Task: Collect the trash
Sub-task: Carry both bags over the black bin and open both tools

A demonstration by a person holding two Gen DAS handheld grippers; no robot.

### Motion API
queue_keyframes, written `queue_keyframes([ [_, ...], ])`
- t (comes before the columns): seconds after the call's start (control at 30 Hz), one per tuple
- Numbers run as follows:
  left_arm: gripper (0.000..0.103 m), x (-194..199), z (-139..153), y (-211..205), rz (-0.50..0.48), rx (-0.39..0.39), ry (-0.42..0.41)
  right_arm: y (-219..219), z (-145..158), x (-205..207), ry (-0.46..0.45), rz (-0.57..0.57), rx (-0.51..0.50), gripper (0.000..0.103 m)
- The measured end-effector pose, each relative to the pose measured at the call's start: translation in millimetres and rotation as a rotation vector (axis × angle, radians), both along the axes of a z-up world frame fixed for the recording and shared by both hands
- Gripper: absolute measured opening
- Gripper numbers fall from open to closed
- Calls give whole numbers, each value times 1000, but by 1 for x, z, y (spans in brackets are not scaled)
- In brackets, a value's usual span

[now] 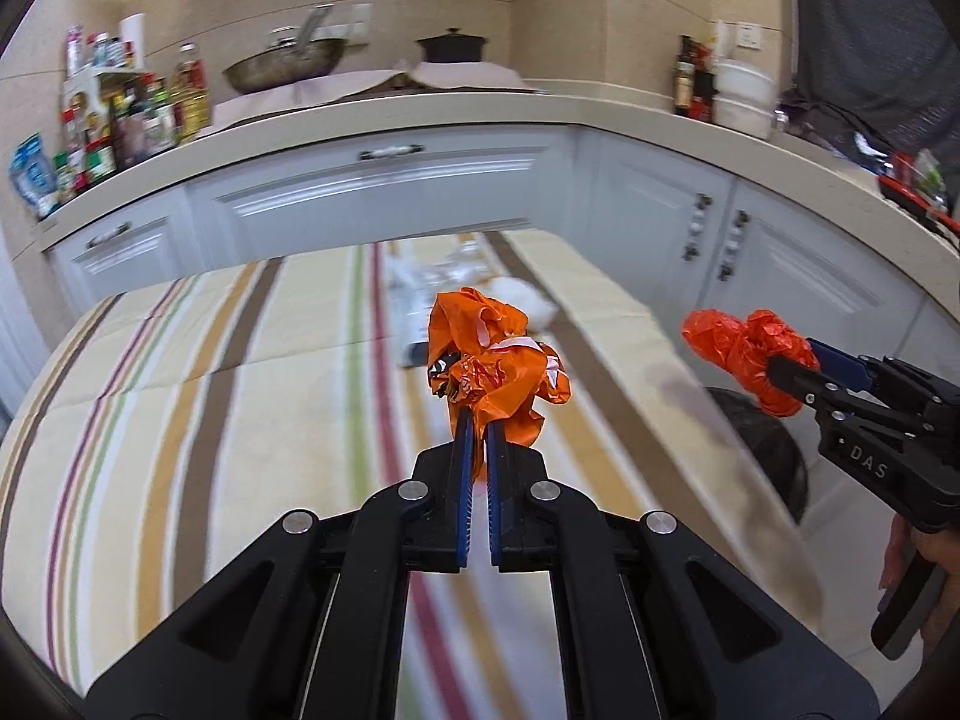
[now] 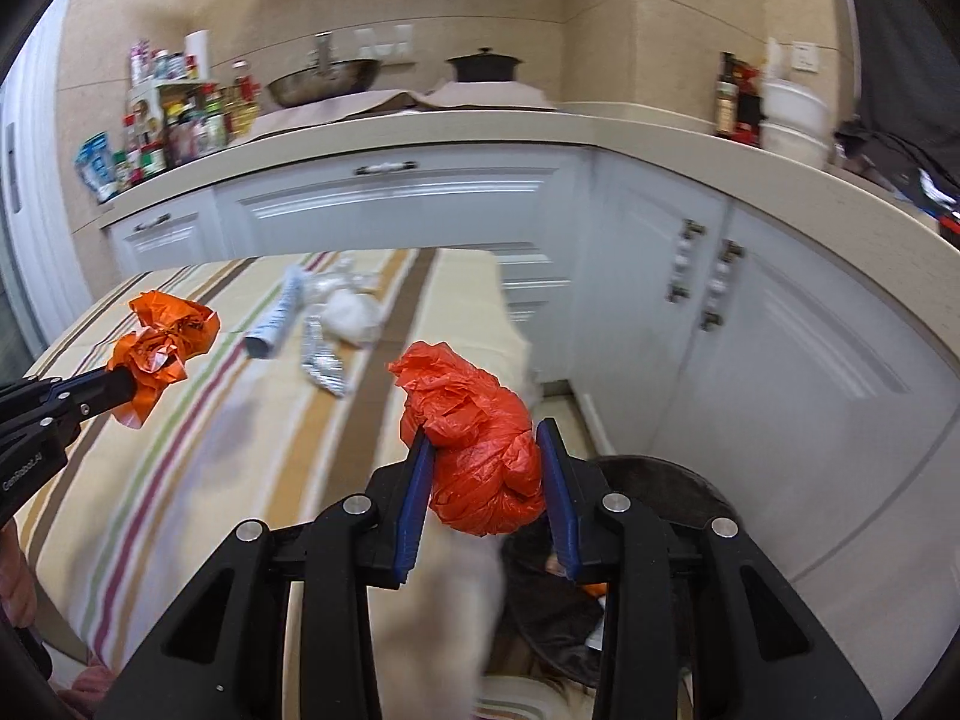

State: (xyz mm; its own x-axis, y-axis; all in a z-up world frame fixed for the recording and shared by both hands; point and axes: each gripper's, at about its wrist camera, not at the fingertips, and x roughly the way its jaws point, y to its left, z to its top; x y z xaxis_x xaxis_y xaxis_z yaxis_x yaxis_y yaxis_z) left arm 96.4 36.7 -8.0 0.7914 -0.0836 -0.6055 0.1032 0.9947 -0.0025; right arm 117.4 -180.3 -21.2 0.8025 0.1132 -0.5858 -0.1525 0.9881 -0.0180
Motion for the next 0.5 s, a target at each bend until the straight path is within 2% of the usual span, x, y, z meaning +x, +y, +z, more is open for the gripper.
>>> queue_keyframes([
  [0.2, 4, 13, 0, -57, -128, -14, -8, -49, 1, -14, -16, -138, -18, 35],
  [0.5, 4, 32, -6, -127, -210, -7, -7, -96, -2, -24, -38, -261, -14, 35],
])
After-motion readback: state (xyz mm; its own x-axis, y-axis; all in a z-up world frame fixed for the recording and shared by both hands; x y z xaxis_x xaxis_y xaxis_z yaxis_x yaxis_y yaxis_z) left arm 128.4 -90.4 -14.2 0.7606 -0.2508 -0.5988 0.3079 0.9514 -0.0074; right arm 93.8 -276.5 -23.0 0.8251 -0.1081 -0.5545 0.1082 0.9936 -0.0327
